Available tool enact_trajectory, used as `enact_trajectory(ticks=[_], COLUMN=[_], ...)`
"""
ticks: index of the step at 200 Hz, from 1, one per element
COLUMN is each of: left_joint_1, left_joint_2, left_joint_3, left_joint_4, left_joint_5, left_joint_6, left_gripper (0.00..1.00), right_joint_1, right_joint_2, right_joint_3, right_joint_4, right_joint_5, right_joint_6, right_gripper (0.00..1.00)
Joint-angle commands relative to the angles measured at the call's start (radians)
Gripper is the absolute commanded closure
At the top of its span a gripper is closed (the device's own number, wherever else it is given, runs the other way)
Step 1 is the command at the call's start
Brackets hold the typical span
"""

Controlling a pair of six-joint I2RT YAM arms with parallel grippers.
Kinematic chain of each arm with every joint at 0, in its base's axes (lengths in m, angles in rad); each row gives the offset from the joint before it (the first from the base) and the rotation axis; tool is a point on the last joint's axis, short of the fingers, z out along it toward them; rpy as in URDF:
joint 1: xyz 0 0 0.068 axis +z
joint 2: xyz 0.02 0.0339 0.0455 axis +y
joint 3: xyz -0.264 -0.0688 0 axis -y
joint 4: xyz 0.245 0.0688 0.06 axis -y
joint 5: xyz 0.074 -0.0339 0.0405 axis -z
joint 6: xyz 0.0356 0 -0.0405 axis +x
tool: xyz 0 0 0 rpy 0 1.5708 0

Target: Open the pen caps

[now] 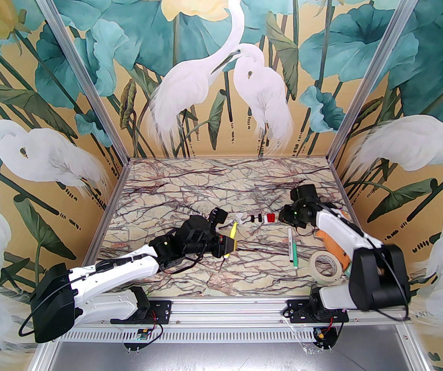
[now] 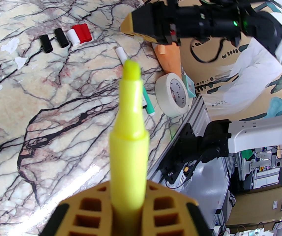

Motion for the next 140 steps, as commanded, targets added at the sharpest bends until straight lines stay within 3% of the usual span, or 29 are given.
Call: enact_trajectory(ticks=[1,140], left_joint_1=[0.008,0.009], left_joint_2=[-0.017,0.008], left_joint_3=[0.003,-0.005], left_joint_4=[-0.026,-0.021], left_joint_5=[-0.024,-0.022], left_joint_6=[0.027,0.02], left_gripper=[0.93,0.93], right_joint_1=[-0.013,-0.02], right_joint_2=[0.06,0.284], right_joint_3=[0.052,0.183], right_joint_4=[-0.001,-0.027], right_joint_5=[0.02,0.039], right_joint_6=[-0.064,-0.135], right_gripper=[0.82,0.79])
